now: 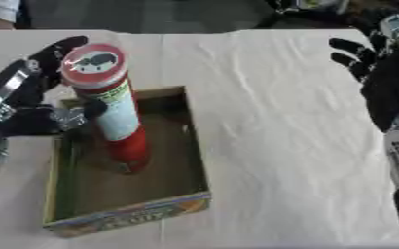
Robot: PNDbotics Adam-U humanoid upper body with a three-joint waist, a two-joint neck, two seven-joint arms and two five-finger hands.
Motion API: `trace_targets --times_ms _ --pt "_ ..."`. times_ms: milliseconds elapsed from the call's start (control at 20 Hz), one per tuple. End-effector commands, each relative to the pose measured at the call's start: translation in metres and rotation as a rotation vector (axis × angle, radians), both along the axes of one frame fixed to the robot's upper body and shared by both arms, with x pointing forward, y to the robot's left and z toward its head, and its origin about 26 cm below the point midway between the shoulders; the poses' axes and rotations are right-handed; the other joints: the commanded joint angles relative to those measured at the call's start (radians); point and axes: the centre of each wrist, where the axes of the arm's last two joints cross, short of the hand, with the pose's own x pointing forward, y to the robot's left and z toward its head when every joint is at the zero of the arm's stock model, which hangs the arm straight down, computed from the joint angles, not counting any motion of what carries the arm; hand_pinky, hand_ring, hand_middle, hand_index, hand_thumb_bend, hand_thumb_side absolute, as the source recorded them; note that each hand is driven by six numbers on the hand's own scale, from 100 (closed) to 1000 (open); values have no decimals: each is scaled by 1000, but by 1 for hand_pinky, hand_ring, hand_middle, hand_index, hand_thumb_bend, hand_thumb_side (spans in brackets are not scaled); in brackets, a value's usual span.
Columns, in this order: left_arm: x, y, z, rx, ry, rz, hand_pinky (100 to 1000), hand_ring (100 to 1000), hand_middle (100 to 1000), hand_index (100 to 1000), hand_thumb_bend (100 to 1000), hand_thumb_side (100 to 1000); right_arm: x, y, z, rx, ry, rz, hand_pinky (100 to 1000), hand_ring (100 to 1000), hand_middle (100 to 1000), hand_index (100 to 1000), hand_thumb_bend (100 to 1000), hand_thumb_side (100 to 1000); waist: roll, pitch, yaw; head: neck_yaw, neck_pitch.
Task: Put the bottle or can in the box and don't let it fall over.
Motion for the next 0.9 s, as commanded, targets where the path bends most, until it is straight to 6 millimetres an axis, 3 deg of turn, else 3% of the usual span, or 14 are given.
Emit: trace_targets --times_ms 50,700,900 --pt "-7 19 11 -17 -29 37 840 1000 981 806 577 355 -4 -4 11 -25 -34 -3 887 839 969 986 100 842 1 -26 3 -6 3" --pt "-30 92 1 -148 -22 337 833 1000 974 802 531 366 -6 -8 10 -22 -32 -9 885 838 970 984 100 829 0 -51 18 -24 17" --pt "-37 112 2 -211 -49 447 829 1000 974 805 480 382 -6 -8 9 -22 -30 -12 885 837 970 984 100 826 1 -57 20 -26 22"
